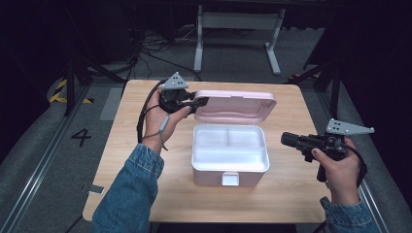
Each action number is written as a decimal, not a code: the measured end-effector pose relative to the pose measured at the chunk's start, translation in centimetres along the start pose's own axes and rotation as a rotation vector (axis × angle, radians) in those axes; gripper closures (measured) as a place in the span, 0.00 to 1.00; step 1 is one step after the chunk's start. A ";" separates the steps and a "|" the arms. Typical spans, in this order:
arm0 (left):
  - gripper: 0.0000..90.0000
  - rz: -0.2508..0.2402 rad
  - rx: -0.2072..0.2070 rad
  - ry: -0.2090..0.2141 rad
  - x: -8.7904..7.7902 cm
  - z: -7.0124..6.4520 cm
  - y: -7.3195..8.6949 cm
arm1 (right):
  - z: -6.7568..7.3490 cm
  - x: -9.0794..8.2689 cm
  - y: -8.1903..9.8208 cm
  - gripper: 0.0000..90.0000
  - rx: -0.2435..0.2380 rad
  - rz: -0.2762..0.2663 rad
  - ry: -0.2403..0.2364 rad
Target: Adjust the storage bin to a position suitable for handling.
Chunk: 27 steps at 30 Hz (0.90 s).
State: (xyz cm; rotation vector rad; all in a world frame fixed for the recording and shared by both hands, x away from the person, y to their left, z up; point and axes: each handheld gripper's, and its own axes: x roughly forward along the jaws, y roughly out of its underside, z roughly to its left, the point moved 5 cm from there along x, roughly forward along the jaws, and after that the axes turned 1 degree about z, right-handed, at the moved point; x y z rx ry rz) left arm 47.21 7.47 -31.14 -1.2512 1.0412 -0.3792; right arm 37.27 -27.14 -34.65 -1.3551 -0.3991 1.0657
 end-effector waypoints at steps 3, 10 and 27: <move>0.76 0.002 0.012 -0.022 0.4 0.5 -0.2 | 0.0 0.1 0.1 0.90 -0.003 0.001 0.000; 0.77 -0.031 -0.016 -0.039 1.3 1.4 -0.2 | -0.2 0.2 0.2 0.89 0.000 0.008 -0.001; 0.79 -0.027 -0.092 -0.032 3.3 4.1 -0.1 | -0.4 0.8 0.5 0.86 0.017 0.022 -0.008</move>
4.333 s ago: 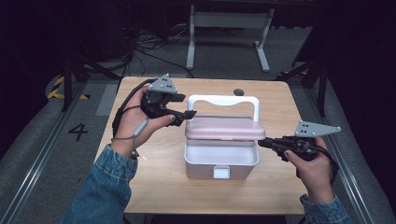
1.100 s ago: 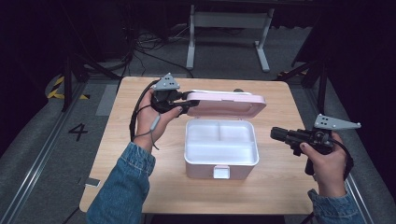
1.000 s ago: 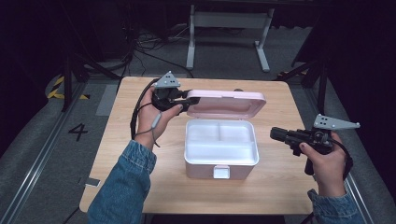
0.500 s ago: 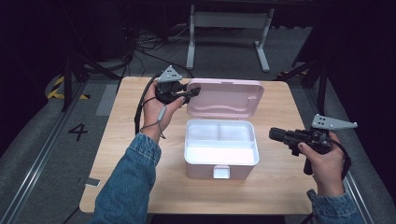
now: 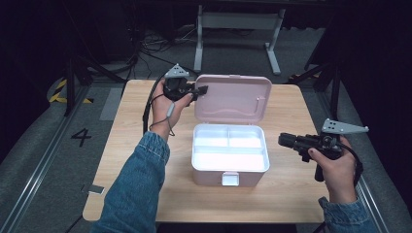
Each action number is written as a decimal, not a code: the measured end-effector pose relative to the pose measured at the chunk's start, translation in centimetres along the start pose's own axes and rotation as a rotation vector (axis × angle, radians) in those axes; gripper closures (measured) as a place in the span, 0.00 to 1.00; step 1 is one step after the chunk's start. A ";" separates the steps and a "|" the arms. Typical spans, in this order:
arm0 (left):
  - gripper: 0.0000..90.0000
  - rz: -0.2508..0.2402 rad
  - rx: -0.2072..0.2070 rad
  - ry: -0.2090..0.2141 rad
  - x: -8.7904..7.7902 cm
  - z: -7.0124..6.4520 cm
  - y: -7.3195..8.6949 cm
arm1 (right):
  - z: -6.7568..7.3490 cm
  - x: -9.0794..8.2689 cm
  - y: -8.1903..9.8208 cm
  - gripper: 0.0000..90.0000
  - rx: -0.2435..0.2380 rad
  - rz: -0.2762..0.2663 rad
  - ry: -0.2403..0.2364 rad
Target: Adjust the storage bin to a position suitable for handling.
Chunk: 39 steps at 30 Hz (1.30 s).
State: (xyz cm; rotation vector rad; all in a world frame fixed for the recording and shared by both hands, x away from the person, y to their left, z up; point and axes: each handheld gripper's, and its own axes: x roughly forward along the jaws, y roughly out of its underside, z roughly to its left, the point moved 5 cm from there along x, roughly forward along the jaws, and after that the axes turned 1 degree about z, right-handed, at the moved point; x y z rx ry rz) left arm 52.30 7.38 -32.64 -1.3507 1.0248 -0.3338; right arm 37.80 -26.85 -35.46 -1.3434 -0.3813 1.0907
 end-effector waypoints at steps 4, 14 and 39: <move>0.79 0.000 -0.038 0.007 0.8 0.7 0.1 | -0.1 0.1 0.1 0.86 -0.004 0.004 -0.001; 0.75 0.019 -0.071 -0.006 2.1 2.1 0.5 | -0.3 0.1 0.3 0.85 0.003 0.009 0.008; 0.76 0.126 -0.134 -0.072 4.6 4.4 2.5 | -0.8 0.6 0.7 0.84 0.022 0.025 0.008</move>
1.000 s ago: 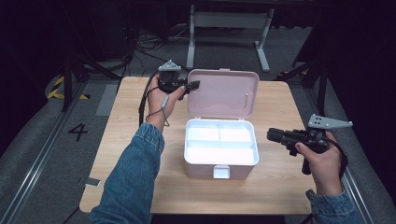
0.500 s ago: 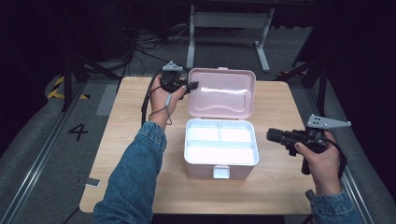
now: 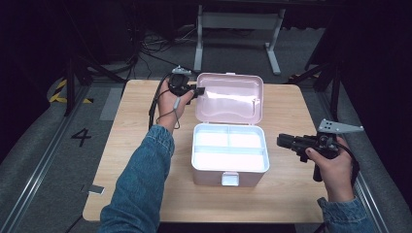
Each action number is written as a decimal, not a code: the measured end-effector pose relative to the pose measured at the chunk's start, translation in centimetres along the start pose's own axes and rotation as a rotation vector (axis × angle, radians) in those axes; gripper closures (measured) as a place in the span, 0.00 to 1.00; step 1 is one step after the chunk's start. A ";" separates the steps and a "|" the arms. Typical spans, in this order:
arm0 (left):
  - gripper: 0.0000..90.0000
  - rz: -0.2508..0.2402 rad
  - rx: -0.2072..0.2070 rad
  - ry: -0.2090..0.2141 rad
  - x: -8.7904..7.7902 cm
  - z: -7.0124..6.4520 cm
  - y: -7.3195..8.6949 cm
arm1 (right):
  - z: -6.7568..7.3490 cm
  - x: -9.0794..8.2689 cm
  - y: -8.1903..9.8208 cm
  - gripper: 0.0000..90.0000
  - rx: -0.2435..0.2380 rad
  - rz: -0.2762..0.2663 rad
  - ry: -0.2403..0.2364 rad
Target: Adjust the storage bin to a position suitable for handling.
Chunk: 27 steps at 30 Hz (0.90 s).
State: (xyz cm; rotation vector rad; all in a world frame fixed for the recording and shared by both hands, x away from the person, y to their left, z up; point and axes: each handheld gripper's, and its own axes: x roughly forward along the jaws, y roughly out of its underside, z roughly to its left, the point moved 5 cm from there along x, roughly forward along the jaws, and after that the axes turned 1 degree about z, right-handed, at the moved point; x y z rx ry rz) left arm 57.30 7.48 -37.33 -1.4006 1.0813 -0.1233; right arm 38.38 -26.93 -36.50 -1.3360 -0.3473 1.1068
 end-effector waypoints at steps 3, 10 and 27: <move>0.76 0.012 -0.022 0.003 0.2 0.1 0.2 | 0.0 0.0 0.0 0.84 -0.003 0.000 0.000; 0.74 0.038 -0.040 0.002 0.8 0.5 0.5 | 0.0 0.1 0.1 0.84 0.001 0.003 -0.001; 0.69 0.105 -0.077 -0.007 2.3 1.3 1.9 | -0.3 -0.1 0.2 0.84 0.007 0.004 0.008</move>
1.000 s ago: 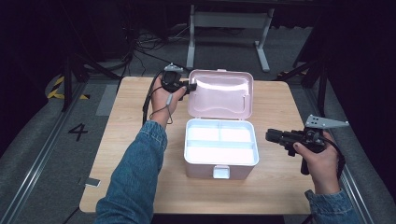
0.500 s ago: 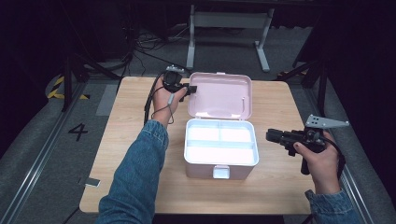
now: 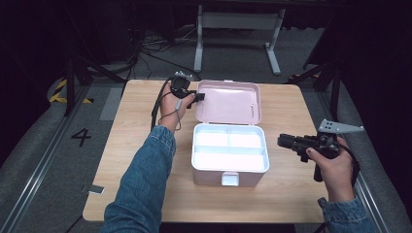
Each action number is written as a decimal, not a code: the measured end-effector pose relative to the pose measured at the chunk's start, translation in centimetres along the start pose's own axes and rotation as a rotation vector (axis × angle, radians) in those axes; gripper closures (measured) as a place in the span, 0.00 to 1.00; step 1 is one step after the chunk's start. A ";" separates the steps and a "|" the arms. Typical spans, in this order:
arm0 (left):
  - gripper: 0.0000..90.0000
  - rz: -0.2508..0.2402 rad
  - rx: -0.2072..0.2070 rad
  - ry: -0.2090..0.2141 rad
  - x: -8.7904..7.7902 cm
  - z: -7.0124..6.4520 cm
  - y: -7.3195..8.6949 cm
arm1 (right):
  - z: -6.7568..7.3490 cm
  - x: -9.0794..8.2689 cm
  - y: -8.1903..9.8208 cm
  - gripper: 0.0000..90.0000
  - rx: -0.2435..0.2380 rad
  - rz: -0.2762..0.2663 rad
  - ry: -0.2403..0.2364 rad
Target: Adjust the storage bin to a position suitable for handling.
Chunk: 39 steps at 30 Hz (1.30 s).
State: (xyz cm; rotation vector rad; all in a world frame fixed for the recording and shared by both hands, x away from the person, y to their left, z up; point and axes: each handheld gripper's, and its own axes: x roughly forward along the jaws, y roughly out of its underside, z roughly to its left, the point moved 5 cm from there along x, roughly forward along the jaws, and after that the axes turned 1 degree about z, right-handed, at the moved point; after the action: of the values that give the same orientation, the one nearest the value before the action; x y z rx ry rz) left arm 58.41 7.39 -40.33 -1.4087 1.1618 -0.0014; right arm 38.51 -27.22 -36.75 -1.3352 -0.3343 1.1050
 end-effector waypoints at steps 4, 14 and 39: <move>0.68 0.032 -0.003 -0.011 0.4 0.2 0.2 | -0.1 0.1 0.1 0.84 0.000 0.005 0.002; 0.70 0.077 -0.042 -0.002 1.3 0.8 1.2 | -0.1 0.2 0.1 0.83 0.001 0.007 0.005; 0.63 -0.151 0.114 0.040 -9.1 -2.8 -0.2 | -1.0 1.6 -0.9 0.81 -0.012 0.015 -0.002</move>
State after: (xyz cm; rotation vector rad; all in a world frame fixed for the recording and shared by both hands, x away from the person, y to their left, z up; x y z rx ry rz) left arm 52.36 10.87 -33.91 -1.3965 1.0692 -0.2003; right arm 40.46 -26.47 -36.80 -1.3494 -0.3336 1.1189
